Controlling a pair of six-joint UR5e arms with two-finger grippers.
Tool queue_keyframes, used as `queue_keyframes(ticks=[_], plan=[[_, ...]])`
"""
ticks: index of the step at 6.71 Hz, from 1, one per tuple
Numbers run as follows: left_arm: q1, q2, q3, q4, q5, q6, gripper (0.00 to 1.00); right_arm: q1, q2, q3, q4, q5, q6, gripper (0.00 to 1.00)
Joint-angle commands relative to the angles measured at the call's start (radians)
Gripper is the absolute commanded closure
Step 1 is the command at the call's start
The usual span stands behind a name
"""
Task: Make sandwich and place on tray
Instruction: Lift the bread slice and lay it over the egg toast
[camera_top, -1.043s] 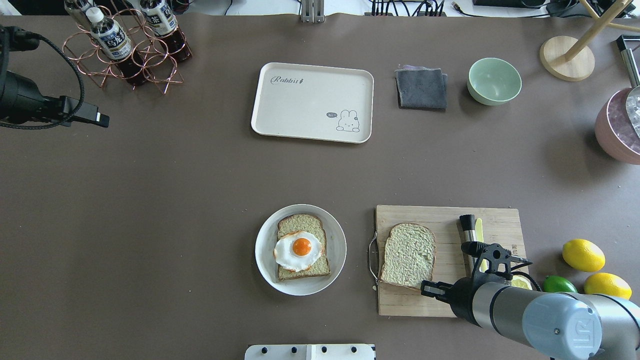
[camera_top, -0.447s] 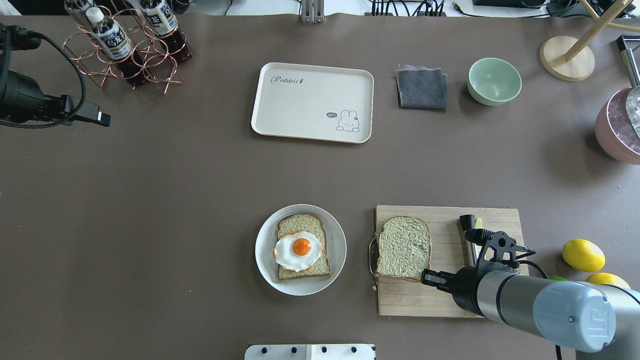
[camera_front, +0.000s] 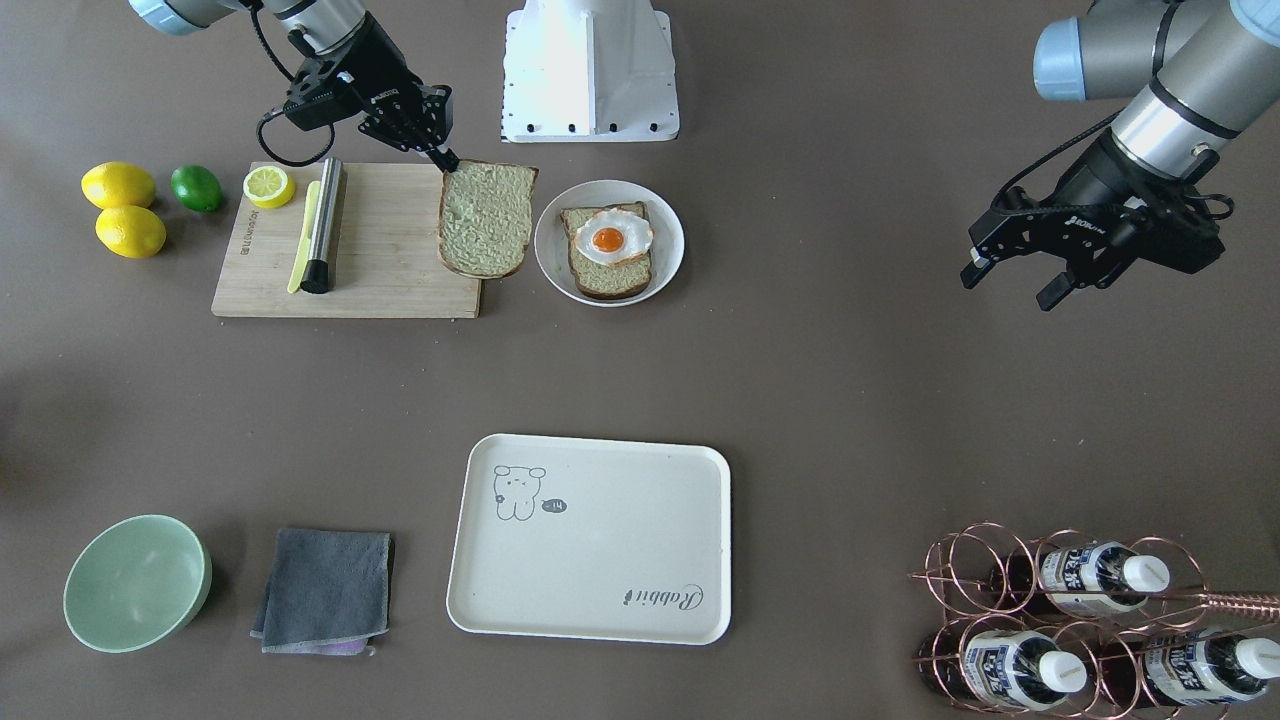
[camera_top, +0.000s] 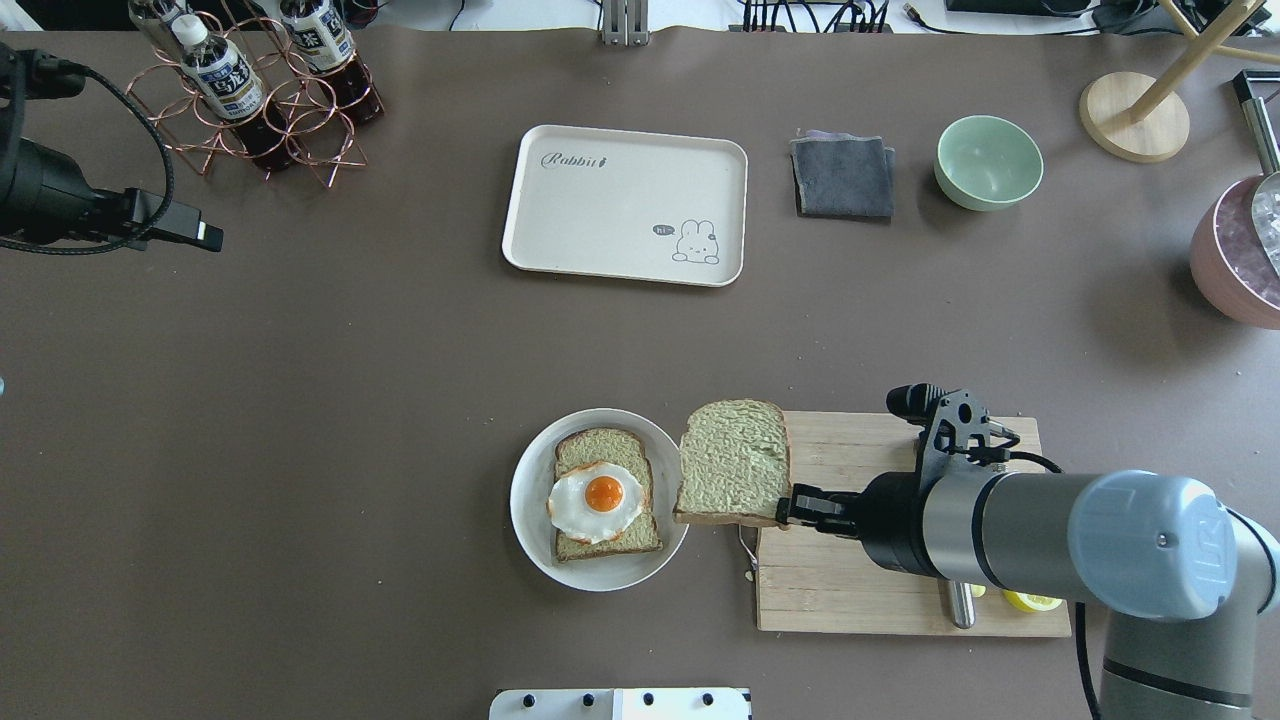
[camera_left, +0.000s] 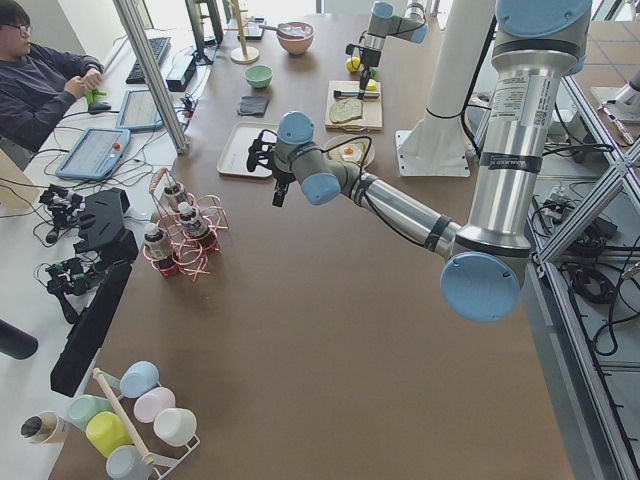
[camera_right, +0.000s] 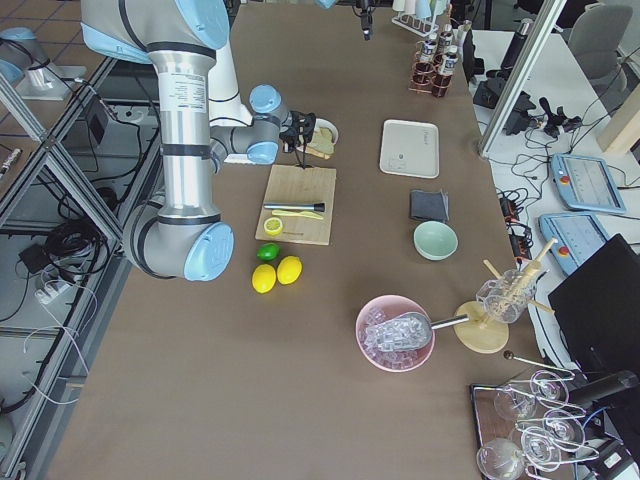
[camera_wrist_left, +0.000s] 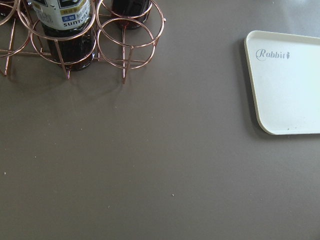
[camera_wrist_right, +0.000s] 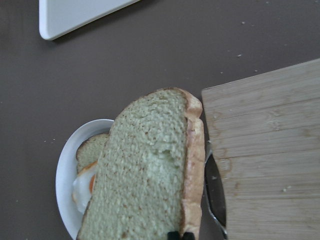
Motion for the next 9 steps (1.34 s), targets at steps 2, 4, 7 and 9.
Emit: queue_keyframes(ticks=[2, 4, 7, 9], plan=[[0.0, -0.002, 0.004, 0.001, 0.0, 0.0, 0.02, 0.002, 0.215, -0.155, -0.002, 0.018, -0.112, 1.0], [0.0, 0.0, 0.002, 0.001, -0.004, -0.004, 0.02, -0.009, 0.238, -0.189, -0.002, 0.003, -0.169, 1.0], [0.0, -0.002, 0.002, 0.001, -0.004, -0.004, 0.02, -0.062, 0.258, -0.242, -0.002, -0.062, -0.169, 1.0], [0.0, -0.002, 0.002, 0.001, -0.004, -0.004, 0.02, -0.079, 0.258, -0.25, -0.002, -0.085, -0.171, 1.0]])
